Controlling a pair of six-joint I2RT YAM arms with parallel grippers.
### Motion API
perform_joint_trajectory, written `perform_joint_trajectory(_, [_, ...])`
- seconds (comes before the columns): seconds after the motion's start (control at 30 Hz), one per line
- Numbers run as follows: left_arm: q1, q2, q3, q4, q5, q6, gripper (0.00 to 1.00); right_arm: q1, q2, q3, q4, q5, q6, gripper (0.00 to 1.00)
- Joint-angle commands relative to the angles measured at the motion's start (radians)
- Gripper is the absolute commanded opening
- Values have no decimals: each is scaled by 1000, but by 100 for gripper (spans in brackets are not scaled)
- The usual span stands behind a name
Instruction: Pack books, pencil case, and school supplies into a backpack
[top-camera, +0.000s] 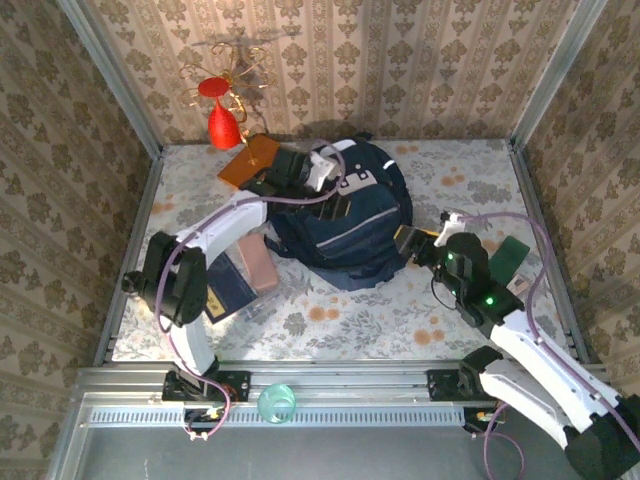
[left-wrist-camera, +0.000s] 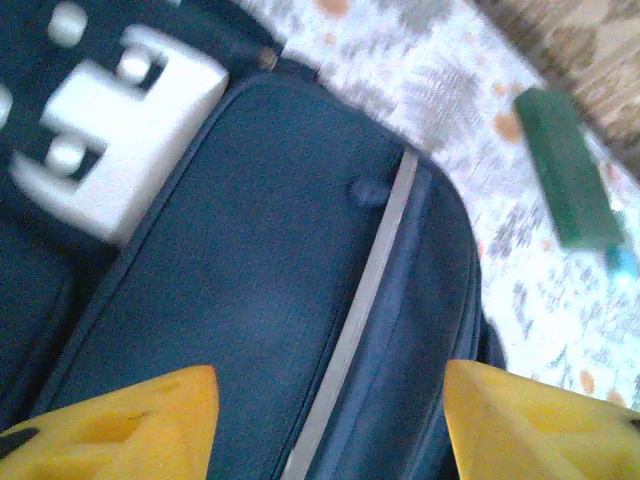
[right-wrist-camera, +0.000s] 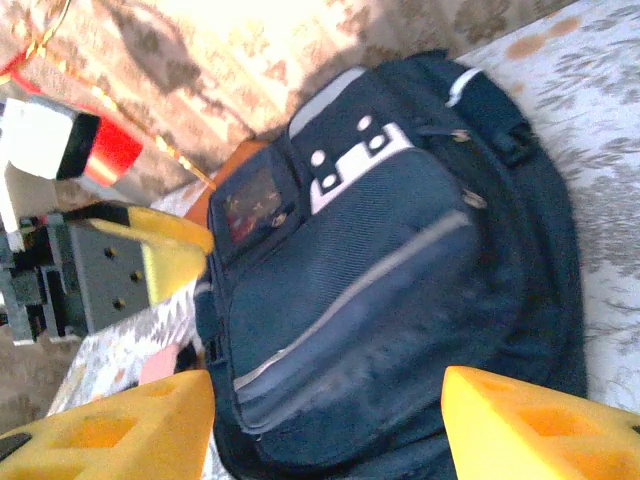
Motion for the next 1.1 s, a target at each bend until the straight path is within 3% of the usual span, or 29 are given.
perform_joint_trajectory(0.0, [46, -224, -190, 100, -142, -56, 74, 65, 93, 76, -47, -88, -113, 63])
perform_joint_trajectory(0.13, [100, -449, -428, 67, -397, -141, 81, 188, 252, 160, -48, -90, -191, 65])
perform_joint_trajectory(0.2, [171, -526, -514, 4, -498, -210, 81, 251, 339, 226, -73, -91, -222, 66])
perform_joint_trajectory(0.43, [399, -808, -796, -103, -605, -340, 83, 469, 756, 528, -59, -186, -221, 69])
perform_joint_trajectory(0.7, [641, -1033, -988, -110, -530, -463, 89, 582, 1094, 783, 2, -270, -139, 70])
perform_joint_trajectory(0.87, [728, -981, -1021, -55, -446, -456, 90, 613, 1231, 904, -10, -287, -97, 68])
perform_joint_trajectory(1.07, [746, -845, -1021, 15, -366, -443, 88, 613, 1373, 1022, 9, -344, -35, 66])
